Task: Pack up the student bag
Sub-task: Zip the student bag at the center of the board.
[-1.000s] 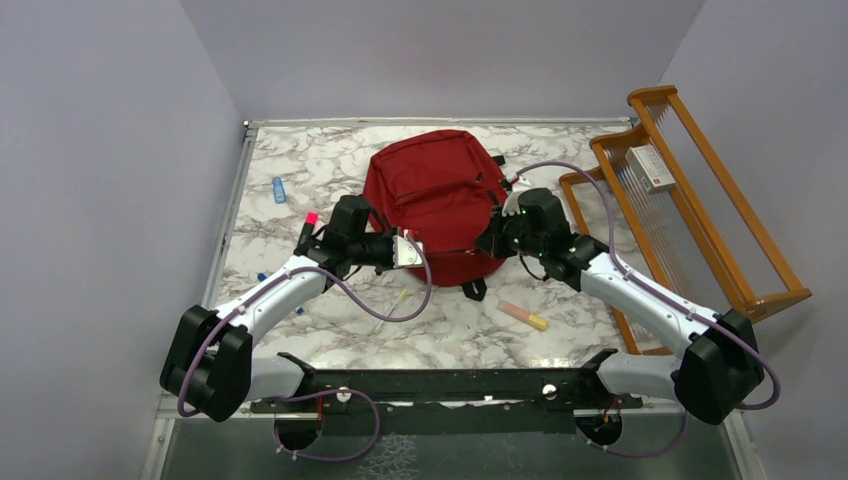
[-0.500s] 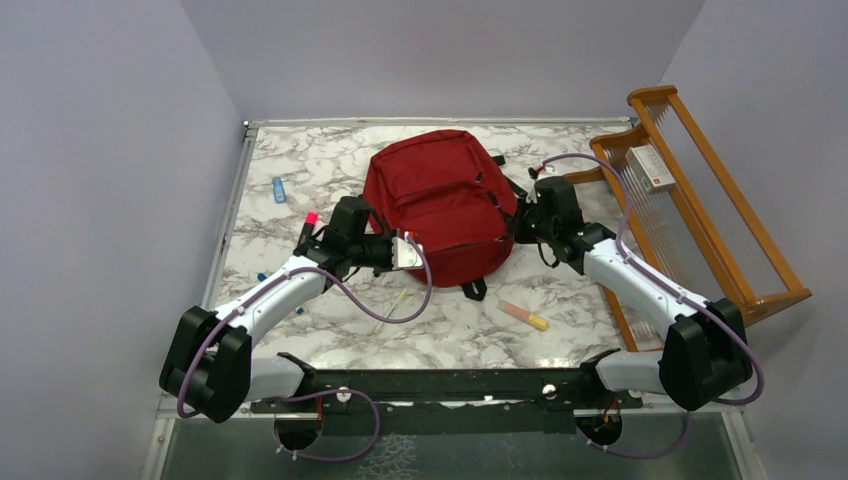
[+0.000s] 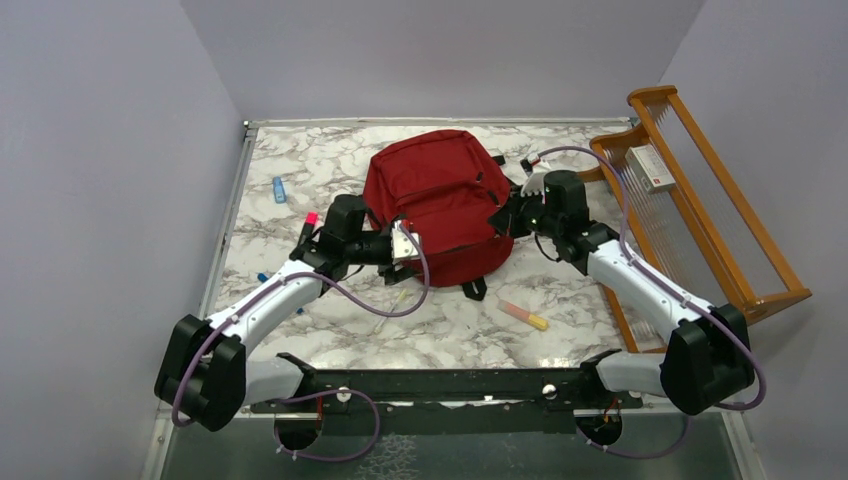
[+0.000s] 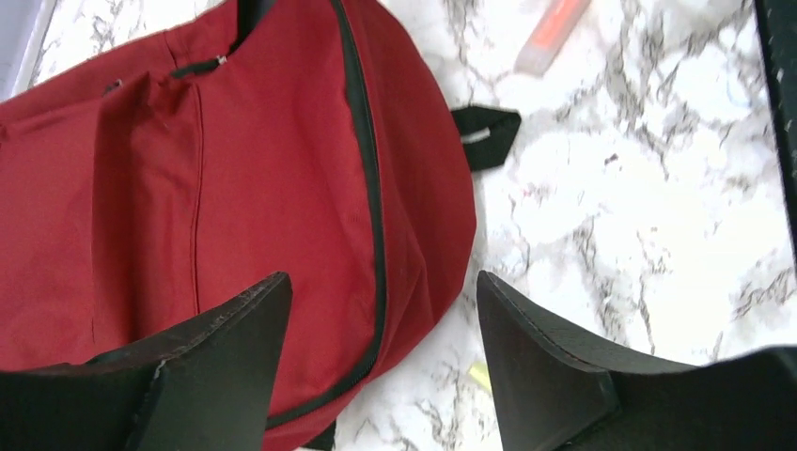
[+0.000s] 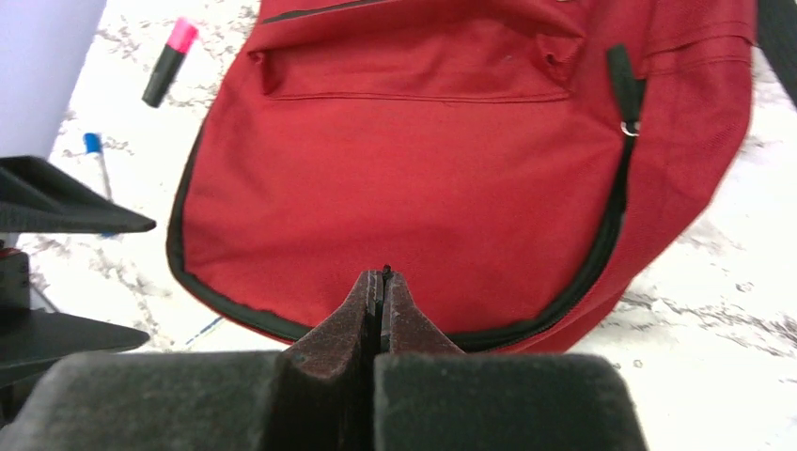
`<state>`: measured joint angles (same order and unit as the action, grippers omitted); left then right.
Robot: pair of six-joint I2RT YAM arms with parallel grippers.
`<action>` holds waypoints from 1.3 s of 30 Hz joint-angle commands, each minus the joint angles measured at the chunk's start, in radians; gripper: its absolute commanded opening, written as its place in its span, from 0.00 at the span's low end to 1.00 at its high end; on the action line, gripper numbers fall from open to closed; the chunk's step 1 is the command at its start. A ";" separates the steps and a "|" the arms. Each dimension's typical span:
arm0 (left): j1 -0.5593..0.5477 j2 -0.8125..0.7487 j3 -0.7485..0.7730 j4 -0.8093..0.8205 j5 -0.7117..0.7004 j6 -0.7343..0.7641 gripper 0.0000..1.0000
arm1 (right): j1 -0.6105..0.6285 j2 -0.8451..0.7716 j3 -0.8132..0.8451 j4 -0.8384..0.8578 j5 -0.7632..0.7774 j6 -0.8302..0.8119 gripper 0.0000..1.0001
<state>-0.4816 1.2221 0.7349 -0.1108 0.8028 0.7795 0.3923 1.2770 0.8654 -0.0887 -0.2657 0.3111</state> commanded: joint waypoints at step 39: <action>-0.419 0.179 0.019 0.540 -0.516 -0.285 0.59 | -0.005 -0.075 -0.093 0.126 -0.213 0.162 0.00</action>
<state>-0.8951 1.4525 0.7628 0.3836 0.3244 0.4755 0.3904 1.2163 0.7834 -0.0177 -0.4400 0.4538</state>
